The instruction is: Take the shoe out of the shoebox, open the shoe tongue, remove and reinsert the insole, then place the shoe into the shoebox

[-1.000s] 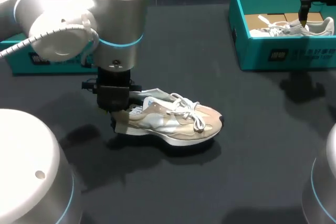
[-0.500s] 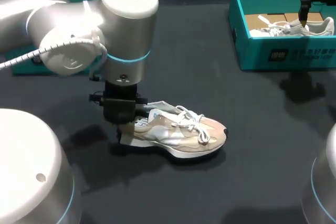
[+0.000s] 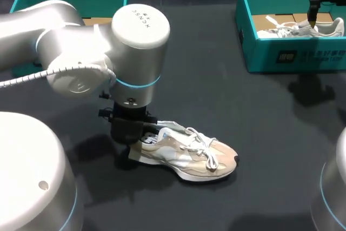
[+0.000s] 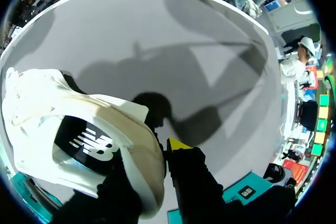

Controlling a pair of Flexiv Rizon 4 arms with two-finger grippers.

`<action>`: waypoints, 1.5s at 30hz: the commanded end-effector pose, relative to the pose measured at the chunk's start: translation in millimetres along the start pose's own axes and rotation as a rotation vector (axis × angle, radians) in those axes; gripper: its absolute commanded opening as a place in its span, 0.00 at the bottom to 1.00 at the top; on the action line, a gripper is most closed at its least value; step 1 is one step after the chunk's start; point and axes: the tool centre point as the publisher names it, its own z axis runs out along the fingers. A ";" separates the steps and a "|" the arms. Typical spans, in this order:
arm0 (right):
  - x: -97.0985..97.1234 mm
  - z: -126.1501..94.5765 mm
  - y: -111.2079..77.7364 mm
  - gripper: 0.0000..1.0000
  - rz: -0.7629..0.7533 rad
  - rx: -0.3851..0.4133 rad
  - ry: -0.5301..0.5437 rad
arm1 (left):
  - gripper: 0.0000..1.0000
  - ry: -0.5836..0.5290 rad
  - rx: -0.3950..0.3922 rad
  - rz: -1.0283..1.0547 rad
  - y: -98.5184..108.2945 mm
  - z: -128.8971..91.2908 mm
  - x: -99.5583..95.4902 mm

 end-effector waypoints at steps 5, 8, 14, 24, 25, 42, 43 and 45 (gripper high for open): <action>0.0 0.2 -0.5 1.00 0.000 -0.001 -0.001 | 0.00 0.009 -0.018 0.006 1.0 9.3 -13.5; 0.0 0.2 -0.5 1.00 0.000 -0.001 -0.001 | 0.00 0.011 -0.027 0.008 2.7 11.7 -17.2; 0.0 0.2 -0.5 1.00 0.000 -0.001 -0.001 | 0.00 0.007 -0.041 0.018 8.1 14.9 -22.3; 0.0 0.2 -0.5 1.00 0.000 -0.001 -0.001 | 0.00 0.011 -0.019 0.024 9.2 21.6 -27.6; 0.0 0.2 -0.5 1.00 0.000 -0.001 -0.001 | 0.00 0.011 -0.018 0.026 9.0 22.1 -27.9; 0.0 0.2 -0.5 1.00 0.000 -0.001 -0.001 | 1.00 -0.095 -0.010 -0.022 22.8 -13.2 -8.1; 0.0 0.2 -0.5 1.00 0.000 -0.001 -0.001 | 1.00 -0.114 -0.005 -0.032 24.6 -20.6 -4.2; 0.0 0.2 -0.5 1.00 0.000 -0.001 -0.001 | 1.00 -0.155 0.023 -0.063 31.1 -36.8 4.7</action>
